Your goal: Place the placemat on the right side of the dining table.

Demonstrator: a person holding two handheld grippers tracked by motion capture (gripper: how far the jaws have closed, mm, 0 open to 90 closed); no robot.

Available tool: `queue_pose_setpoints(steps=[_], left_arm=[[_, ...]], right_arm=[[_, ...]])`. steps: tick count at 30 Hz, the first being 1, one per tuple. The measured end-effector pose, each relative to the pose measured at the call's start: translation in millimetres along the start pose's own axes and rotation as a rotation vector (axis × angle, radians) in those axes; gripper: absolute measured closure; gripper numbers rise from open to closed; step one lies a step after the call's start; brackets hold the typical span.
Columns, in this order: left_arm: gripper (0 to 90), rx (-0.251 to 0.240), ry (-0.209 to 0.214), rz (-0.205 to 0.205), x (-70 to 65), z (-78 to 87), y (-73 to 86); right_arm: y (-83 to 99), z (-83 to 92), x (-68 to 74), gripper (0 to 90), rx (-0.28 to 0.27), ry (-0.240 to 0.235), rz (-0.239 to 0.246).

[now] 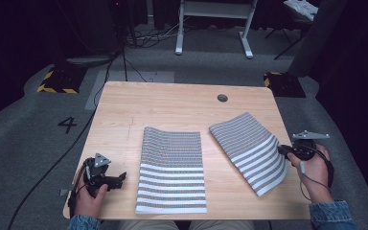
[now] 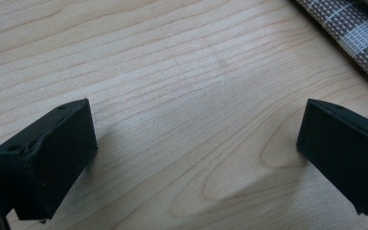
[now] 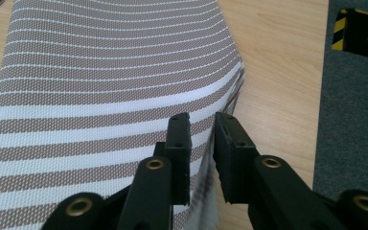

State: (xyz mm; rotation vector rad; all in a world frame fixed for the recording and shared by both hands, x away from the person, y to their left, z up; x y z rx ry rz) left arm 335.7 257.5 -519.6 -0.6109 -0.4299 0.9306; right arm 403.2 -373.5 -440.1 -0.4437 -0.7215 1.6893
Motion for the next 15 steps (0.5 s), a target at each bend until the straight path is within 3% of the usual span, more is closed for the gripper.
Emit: queue_pose_setpoints(steps=[4, 11, 13, 15], left_arm=[[0.2, 0.0, 0.0, 0.0, 0.0, 0.0, 0.0], [0.2, -0.001, 0.001, 0.0, 0.0, -0.1, 0.0], [0.2, 0.0, 0.0, 0.0, 0.0, 0.0, 0.0], [0.2, 0.0, 0.0, 0.0, 0.0, 0.0, 0.0]], right_arm=[[2.2, 0.3, 2.5, 88.0, 0.028, -0.008, 0.022], [2.3, 4.7, 22.5, 89.1, 0.008, -0.052, 0.102], [1.9, 5.8, 29.3, 87.0, 0.007, -0.059, 0.128], [2.5, 3.9, 32.6, 76.4, 0.021, -0.059, 0.148]])
Point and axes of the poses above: each handheld gripper's, and its own axes: z roughly backward along the jaws, y roughly out of its underside, x roughly to its left, the point moved 2 cm from there along -z, roughly forward along the jaws, and after that the axes turned 10 degrees about -z, right-handed, at the moved point
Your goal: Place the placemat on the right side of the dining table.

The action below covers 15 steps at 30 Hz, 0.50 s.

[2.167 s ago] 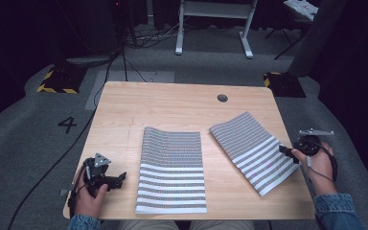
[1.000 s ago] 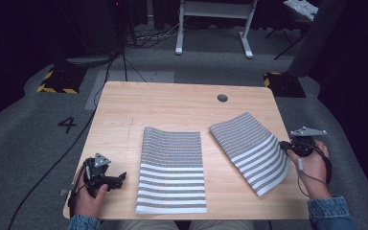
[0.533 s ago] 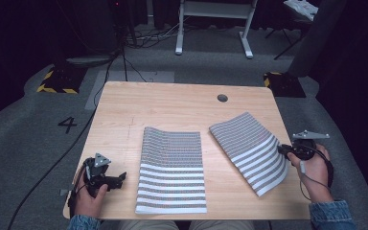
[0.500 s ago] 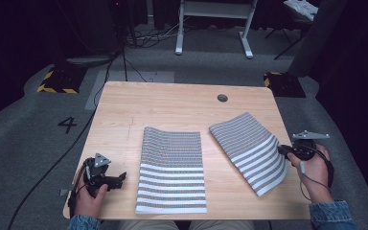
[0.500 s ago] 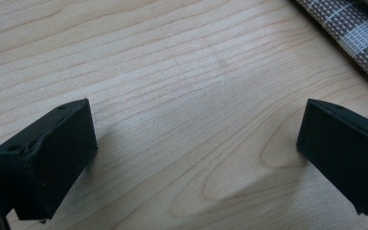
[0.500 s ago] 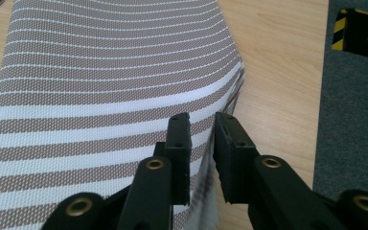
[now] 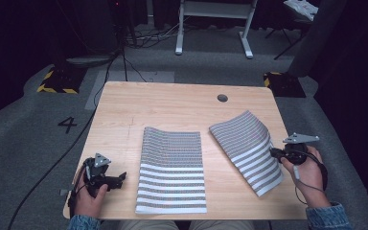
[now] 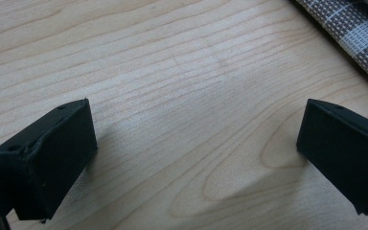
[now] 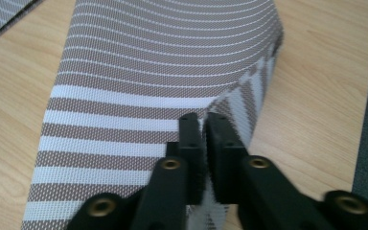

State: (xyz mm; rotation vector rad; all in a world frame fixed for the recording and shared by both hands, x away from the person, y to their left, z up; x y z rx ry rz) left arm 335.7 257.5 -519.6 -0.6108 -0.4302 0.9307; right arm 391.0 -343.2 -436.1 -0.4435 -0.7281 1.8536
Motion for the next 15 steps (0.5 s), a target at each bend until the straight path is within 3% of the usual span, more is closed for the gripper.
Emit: queue_pose_setpoints(steps=[1, 3, 9, 13, 15], left_arm=[[0.2, 0.0, 0.0, 0.0, 0.0, 0.0, 0.0], [0.2, -0.001, 0.002, 0.0, 0.0, -0.1, 0.0], [0.2, -0.001, 0.002, 0.0, 0.0, -0.1, 0.0], [0.2, -0.002, 0.002, 0.0, 0.0, -0.1, 0.0], [0.2, 0.0, 0.0, 0.0, 0.0, 0.0, 0.0]], right_arm=[[0.2, -1.1, 0.0, 71.1, -0.013, 0.024, 0.017], [1.0, -1.1, -2.3, 70.3, -0.009, 0.074, 0.047], [6.7, 1.7, -9.9, 63.5, 0.015, 0.165, 0.097], [9.2, 3.8, -16.5, 58.6, 0.014, 0.211, 0.111], [11.1, 2.9, -19.8, 58.6, 0.015, 0.211, 0.096]])
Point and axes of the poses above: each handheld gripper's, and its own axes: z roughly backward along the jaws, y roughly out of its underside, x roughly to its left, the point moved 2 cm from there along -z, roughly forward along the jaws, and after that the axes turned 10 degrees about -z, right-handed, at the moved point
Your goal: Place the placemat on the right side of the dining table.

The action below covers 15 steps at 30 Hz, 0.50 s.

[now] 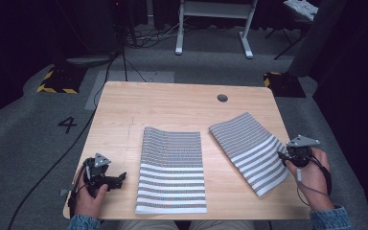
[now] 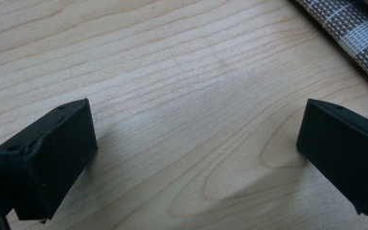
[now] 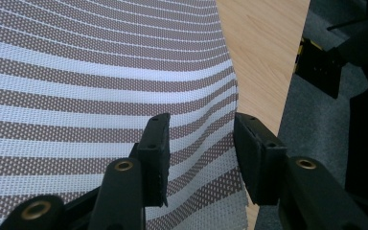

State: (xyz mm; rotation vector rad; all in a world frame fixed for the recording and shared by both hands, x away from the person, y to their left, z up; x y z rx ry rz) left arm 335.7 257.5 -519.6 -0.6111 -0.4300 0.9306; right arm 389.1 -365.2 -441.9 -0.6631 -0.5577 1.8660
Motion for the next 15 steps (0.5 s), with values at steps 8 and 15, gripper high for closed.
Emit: queue_pose_setpoints(steps=[8, 15], left_arm=[[0.2, 0.0, 0.0, 0.0, 0.0, 0.0, 0.0], [0.2, -0.002, 0.002, 0.0, 0.0, -0.1, 0.0]], right_arm=[[7.6, -5.8, -3.4, 57.8, 0.016, -0.002, -0.009], [4.2, -2.5, -8.3, 56.7, 0.002, 0.008, -0.004]])
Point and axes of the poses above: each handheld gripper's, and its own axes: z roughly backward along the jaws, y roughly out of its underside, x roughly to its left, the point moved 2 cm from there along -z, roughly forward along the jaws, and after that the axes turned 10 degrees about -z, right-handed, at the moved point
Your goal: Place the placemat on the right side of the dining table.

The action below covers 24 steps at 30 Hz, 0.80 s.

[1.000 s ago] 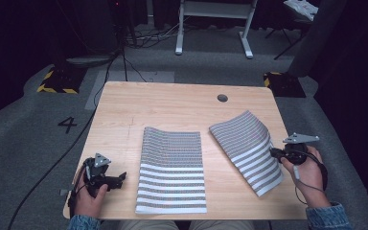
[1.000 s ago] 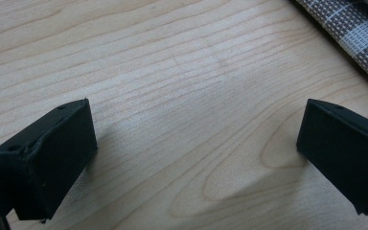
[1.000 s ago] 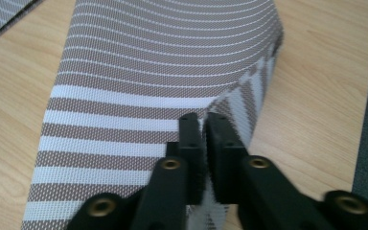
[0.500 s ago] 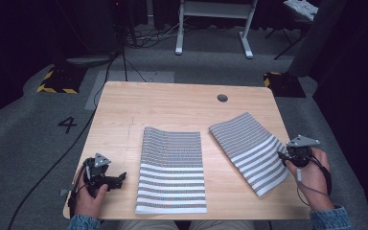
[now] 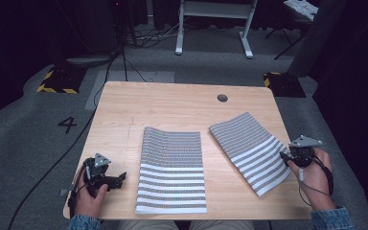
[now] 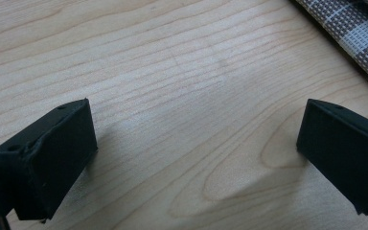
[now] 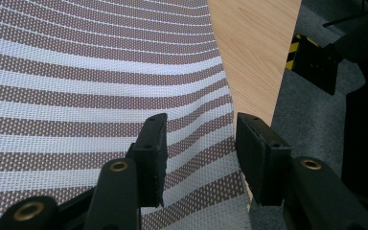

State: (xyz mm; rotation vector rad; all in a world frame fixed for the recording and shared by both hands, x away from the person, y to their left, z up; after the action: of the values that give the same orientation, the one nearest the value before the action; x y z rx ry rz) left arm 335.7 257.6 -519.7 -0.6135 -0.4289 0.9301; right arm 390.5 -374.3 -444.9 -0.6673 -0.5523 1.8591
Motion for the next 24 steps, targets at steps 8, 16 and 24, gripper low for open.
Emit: queue_pose_setpoints(steps=[8, 16, 24], left_arm=[[0.2, 0.002, -0.001, 0.0, 0.0, 0.1, 0.0], [0.2, 0.002, -0.002, -0.001, 0.0, 0.1, 0.0], [0.2, 0.002, -0.002, 0.0, 0.0, 0.1, 0.0]], right_arm=[[2.6, 1.5, 5.4, 76.1, -0.001, -0.001, 0.027], [2.8, 3.7, 19.0, 88.5, 0.035, -0.023, 0.06], [2.4, 5.0, 24.7, 69.8, 0.054, -0.007, 0.105]])
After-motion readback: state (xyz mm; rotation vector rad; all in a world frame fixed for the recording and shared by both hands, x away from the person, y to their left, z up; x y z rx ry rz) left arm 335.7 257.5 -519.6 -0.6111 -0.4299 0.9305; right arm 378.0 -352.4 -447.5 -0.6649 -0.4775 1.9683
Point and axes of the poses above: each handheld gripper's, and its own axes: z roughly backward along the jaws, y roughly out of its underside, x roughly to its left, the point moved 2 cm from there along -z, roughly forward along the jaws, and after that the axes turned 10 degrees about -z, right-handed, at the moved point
